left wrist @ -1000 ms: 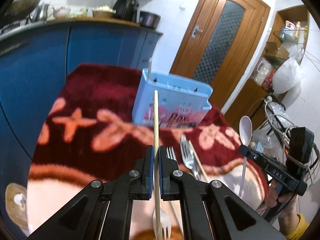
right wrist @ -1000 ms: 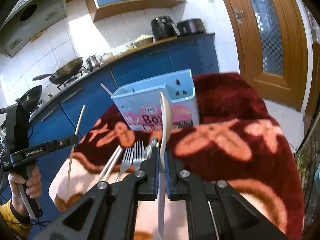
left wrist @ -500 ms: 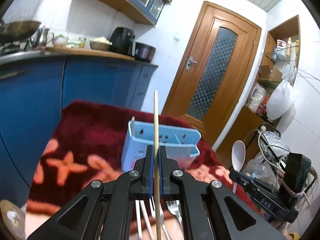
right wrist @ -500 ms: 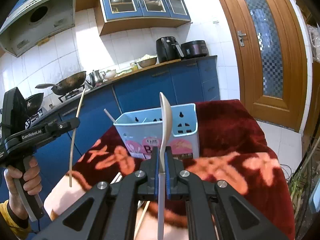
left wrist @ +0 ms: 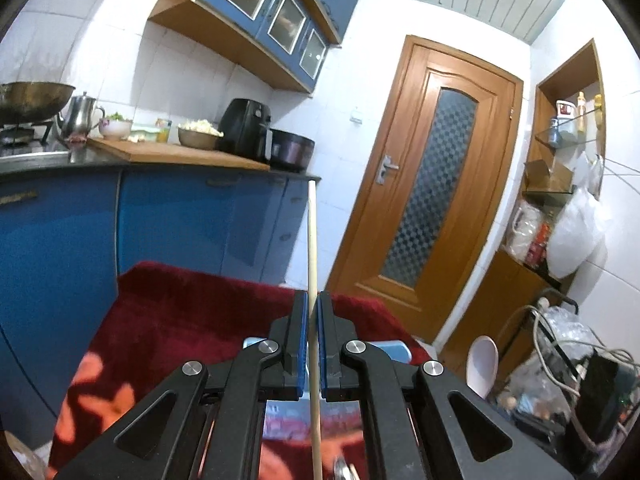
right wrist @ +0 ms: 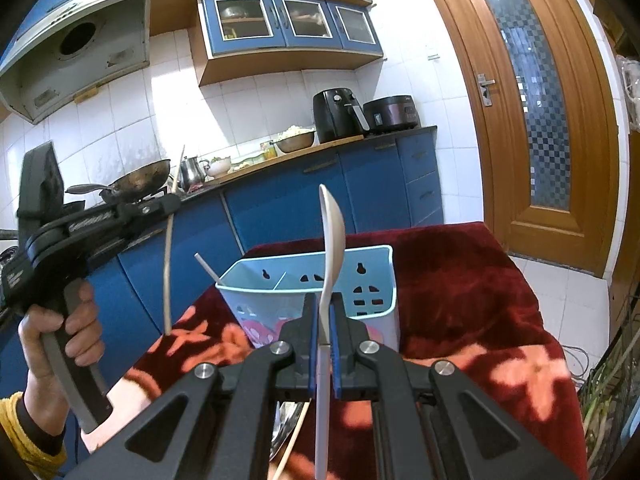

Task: Organize utensils
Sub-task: 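Carry the wooden chopstick and white spoon over the blue holder with both tools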

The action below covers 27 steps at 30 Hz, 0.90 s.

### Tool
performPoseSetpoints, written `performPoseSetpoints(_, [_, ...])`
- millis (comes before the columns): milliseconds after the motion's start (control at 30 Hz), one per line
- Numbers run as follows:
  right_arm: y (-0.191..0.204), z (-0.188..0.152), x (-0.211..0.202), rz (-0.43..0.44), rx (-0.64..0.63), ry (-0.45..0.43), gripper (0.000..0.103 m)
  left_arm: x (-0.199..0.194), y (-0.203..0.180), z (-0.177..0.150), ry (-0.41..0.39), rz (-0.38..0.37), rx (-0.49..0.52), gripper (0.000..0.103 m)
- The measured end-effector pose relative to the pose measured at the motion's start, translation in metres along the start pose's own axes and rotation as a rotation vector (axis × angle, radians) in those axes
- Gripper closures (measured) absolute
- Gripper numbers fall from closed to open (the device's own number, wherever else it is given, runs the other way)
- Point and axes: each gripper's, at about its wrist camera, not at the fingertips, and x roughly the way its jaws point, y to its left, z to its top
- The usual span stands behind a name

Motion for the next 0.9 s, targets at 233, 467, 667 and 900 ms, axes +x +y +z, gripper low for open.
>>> performPoseSetpoints(233, [-0.003,0.006,0.01,-0.005,-0.021,-0.016,0.096,0.029,-0.001,0.011,-0.088,0.058,-0.001,0.099])
performPoseSetpoints(467, [-0.011,0.015,0.025,-0.005,-0.013,-0.032,0.096,0.057,0.0,0.006,-0.138,0.148,0.039,0.099])
performPoseSetpoints(667, [-0.013,0.024,0.034,-0.013,-0.018,-0.054,0.096,0.069,0.002,-0.002,-0.171,0.182,0.086,0.099])
performPoseSetpoints(900, [-0.013,0.046,0.047,-0.053,-0.048,-0.132,0.096,0.077,0.011,-0.017,-0.166,0.197,0.093,0.099])
